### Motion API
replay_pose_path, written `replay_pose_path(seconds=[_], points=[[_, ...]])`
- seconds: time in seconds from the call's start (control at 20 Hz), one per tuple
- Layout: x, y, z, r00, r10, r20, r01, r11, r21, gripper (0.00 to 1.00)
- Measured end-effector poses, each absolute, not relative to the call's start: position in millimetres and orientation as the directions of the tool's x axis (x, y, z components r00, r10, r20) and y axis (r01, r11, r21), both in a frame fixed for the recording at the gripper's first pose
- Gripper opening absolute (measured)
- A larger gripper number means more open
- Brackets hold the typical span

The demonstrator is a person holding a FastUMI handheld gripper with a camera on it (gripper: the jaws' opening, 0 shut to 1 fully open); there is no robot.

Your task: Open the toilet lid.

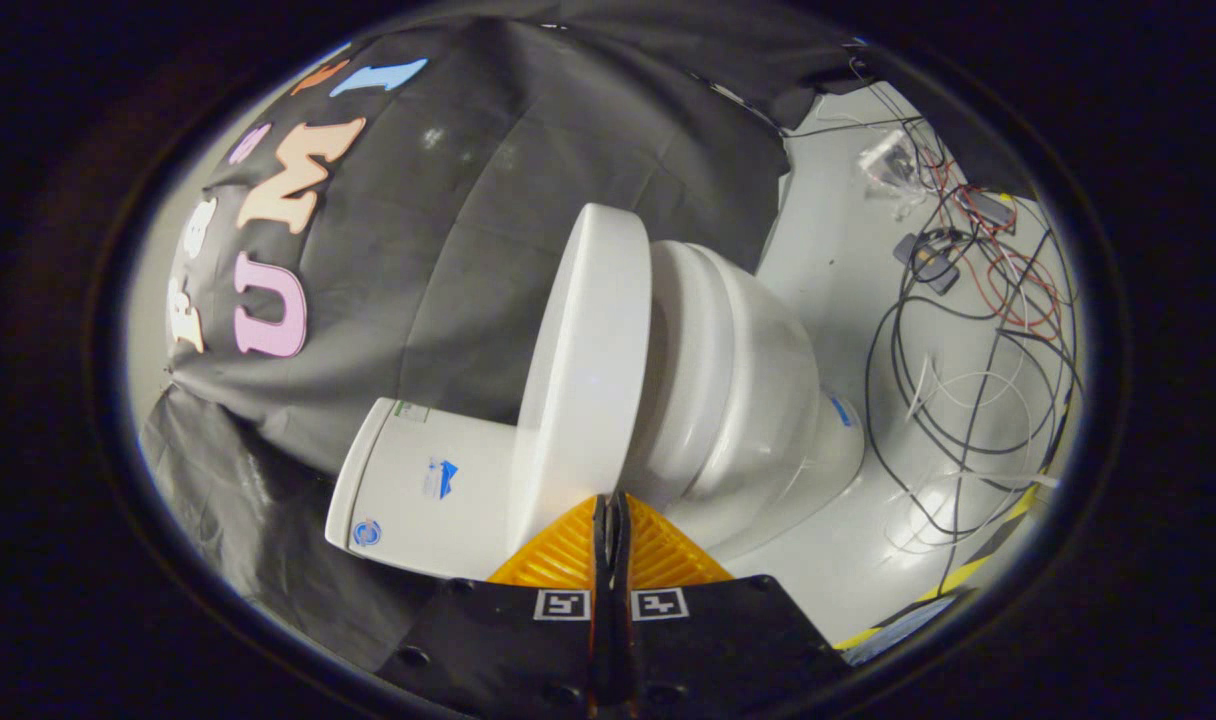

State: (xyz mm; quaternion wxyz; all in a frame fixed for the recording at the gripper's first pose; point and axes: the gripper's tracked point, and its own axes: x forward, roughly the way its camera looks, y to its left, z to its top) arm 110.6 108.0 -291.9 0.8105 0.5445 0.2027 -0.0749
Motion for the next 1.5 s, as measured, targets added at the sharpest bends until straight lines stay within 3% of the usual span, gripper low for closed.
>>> replay_pose_path(seconds=[0.75,1.15,1.5], points=[[111.1,112.9,-253.1,0.867,0.015,-0.499,0.397,0.585,0.707,0.01],[112.6,115.1,-237.4,0.837,-0.060,-0.545,0.468,0.596,0.653,0.01],[118.3,122.0,-212.0,0.843,-0.080,-0.531,0.460,0.617,0.638,0.01]])
